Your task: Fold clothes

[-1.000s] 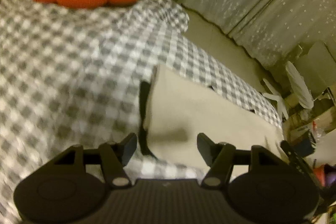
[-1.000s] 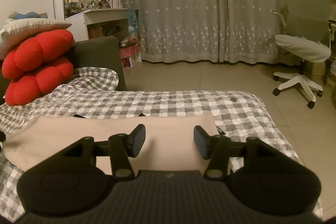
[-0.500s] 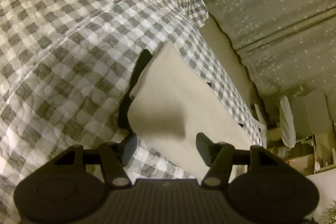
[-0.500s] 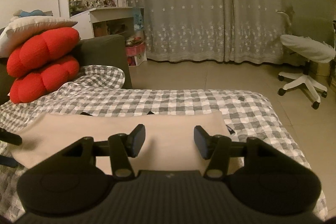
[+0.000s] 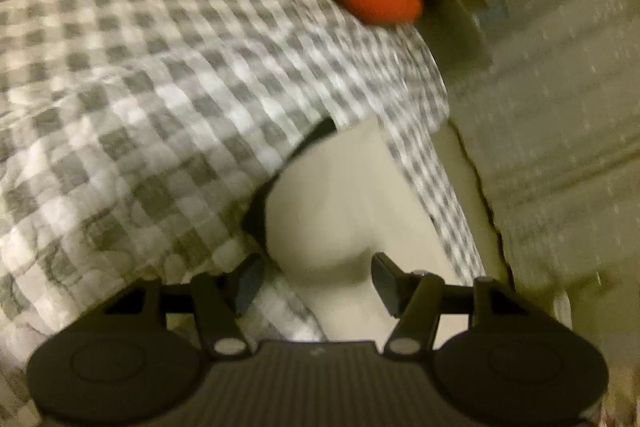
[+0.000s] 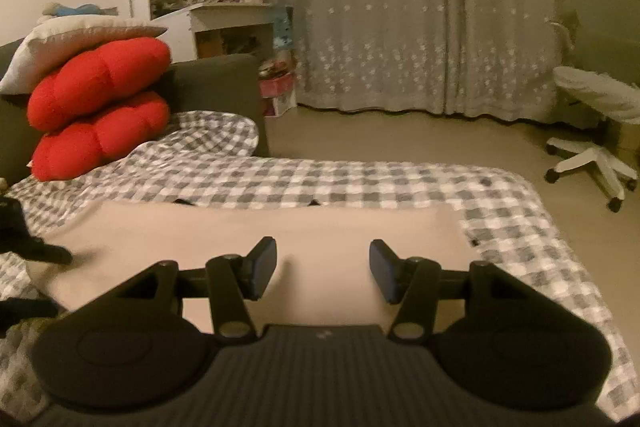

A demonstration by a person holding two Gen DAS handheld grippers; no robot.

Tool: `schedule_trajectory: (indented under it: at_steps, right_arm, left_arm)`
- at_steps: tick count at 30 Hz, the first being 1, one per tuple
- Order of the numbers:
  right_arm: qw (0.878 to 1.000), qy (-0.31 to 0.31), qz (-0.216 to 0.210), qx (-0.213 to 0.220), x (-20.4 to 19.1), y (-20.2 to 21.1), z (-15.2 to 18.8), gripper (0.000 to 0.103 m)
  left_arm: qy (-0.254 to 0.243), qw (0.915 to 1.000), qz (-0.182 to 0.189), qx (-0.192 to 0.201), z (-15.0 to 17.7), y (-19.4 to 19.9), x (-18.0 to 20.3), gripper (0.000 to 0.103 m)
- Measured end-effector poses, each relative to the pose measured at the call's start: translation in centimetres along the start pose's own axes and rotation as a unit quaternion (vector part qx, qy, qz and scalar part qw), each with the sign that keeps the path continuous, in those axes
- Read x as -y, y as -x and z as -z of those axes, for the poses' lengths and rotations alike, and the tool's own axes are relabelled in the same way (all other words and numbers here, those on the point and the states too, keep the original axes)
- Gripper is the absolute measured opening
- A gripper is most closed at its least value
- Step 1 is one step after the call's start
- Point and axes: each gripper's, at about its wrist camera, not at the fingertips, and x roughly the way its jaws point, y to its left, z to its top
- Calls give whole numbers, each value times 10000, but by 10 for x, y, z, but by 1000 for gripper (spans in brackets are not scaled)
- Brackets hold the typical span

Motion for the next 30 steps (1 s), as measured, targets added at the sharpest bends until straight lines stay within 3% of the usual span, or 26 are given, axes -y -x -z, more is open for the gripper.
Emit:
schedule_trajectory:
  at_steps: [5,9,13,21,30]
  right_arm:
    - [9994,-76,-331,-71,-7,-1,3,56]
    - [9979,-97,-621,-124,-15,0,5,55]
    - [9953,-218,-910,-241,-17,0,4,43]
    - [9899,-629,-1184,-461,-11,-3,-1,26]
    - [9859,-643,-1299,-831,-16,-15,3,20]
  left_arm:
    - [42,9982,-212,554,13,2,4,51]
    - [5,9966,-268,781,18,5,6,44]
    - [-58,9952,-229,945,22,13,8,35]
    - [-582,9893,152,1330,28,28,23,30]
    - [-1242,9762,666,1651,36,46,46,28]
